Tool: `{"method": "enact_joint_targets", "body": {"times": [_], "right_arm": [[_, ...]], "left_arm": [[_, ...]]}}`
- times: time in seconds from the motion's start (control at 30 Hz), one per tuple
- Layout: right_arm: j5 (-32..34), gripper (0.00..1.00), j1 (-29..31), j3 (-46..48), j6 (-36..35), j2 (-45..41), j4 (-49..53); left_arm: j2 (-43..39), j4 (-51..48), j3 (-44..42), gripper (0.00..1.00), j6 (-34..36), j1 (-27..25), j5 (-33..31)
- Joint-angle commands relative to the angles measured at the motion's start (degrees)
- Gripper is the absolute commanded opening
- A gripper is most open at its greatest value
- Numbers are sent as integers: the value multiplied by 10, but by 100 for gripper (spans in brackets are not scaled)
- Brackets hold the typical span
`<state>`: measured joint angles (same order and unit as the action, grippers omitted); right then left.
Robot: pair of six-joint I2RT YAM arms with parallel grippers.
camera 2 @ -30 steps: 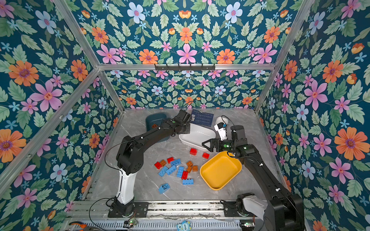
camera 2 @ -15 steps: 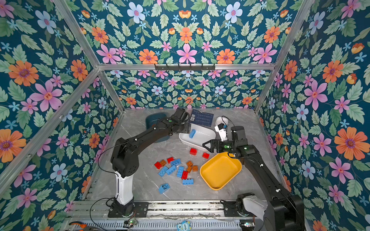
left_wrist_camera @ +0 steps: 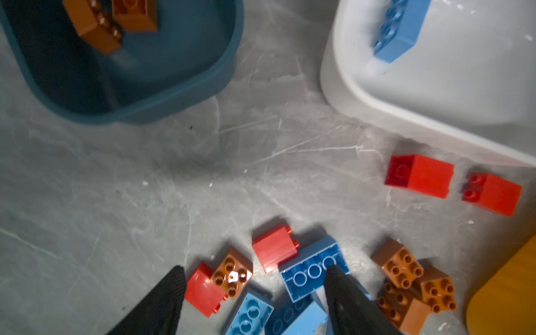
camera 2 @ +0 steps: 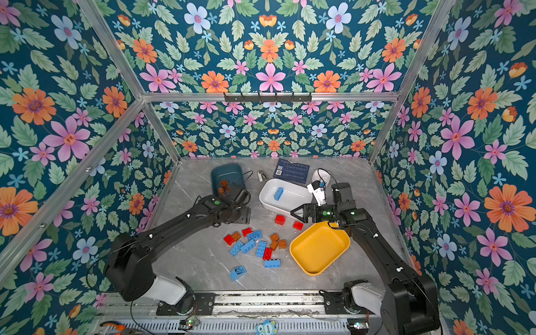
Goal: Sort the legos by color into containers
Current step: 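Move the left gripper back to the pile and grasp a red brick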
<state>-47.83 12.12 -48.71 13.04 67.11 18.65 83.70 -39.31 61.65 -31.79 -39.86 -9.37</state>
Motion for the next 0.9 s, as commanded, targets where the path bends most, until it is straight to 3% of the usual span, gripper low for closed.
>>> {"method": "enact_joint_targets", "body": {"times": [0.0, 0.33, 0.63, 0.87], "right_arm": [[-7, 99, 6, -6, -9, 4, 0], [-12, 99, 19, -6, -5, 18, -6], [-10, 99, 21, -2, -6, 21, -4], [-6, 99, 20, 2, -9, 18, -1]], "left_arm": [[-33, -10, -52, 71, -99, 0, -38], [-39, 21, -145, 57, -237, 3, -86], [-15, 80, -179, 55, -240, 3, -42], [-7, 80, -183, 54, -240, 4, -45]]}}
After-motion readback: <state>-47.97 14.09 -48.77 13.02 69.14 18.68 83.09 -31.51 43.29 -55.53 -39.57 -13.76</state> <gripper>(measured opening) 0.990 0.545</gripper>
